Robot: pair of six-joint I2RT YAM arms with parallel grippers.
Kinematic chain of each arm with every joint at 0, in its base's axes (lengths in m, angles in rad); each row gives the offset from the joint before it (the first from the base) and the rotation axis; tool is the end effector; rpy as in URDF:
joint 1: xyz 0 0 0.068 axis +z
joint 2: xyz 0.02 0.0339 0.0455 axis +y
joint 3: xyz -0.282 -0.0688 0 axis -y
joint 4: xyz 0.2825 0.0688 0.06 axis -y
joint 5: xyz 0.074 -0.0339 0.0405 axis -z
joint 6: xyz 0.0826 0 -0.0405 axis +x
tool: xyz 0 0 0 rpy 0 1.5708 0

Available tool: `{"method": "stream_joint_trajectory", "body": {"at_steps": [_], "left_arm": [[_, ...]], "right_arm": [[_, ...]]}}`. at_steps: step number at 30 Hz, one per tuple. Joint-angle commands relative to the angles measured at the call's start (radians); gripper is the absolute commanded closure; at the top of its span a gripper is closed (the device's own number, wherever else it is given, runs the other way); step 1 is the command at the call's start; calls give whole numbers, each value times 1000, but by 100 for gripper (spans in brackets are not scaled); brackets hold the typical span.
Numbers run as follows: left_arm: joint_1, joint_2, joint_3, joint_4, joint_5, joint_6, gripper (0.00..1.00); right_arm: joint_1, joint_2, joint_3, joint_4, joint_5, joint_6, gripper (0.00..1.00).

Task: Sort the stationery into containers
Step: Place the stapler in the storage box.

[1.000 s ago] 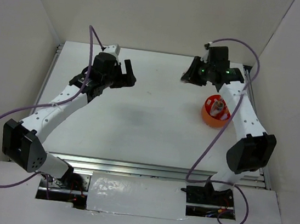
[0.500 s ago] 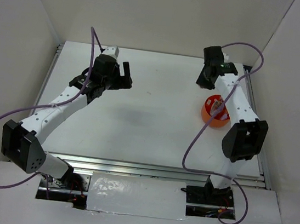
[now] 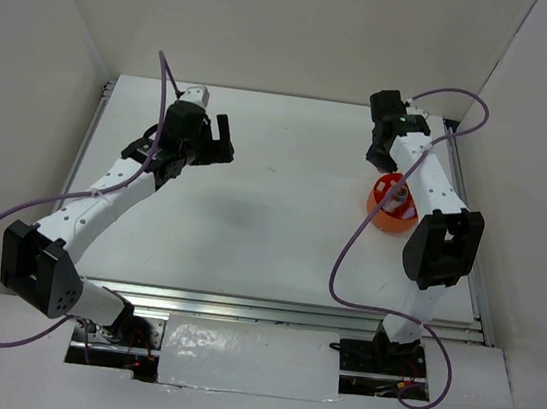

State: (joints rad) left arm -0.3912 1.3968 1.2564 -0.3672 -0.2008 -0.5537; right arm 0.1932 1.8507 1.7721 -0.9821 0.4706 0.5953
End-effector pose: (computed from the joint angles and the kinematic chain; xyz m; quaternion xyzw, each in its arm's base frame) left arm 0.3712 -0.1353 0.3358 -0.1202 0.8507 -0.1526 0.4884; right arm 0.4550 0.0509 0.2933 0.2455 0.9103 -0.1140 0.3132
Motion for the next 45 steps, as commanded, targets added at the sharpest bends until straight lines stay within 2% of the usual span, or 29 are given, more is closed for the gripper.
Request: {"method": "stream_joint_trajectory", "body": {"at_steps": [1, 4, 7, 15, 23, 31, 34, 41, 45], "left_arm": [[9, -16, -5, 19, 23, -8, 1], [14, -22, -6, 19, 24, -6, 1], [18, -25, -11, 19, 31, -5, 1], [23, -9, 1, 13, 46, -11, 1], [28, -7, 0, 8, 46, -5, 1], [31, 1, 3, 7, 52, -6, 1], [31, 1, 5, 8, 54, -5, 1], [31, 2, 8, 4, 55, -6, 1], [32, -1, 9, 8, 52, 5, 1]], "right_arm": [[-14, -13, -17, -21, 43, 54, 100], [-29, -7, -23, -26, 39, 66, 100], [-38, -15, -36, -32, 39, 78, 95], [-63, -25, -63, -24, 20, 77, 93], [-67, -13, -72, -23, 3, 72, 84], [-67, -16, -85, -17, -16, 67, 69], [-69, -21, -91, -10, -21, 63, 56], [-69, -33, -70, -9, -43, 44, 40], [-51, -50, -22, 0, -84, -2, 41]]}}
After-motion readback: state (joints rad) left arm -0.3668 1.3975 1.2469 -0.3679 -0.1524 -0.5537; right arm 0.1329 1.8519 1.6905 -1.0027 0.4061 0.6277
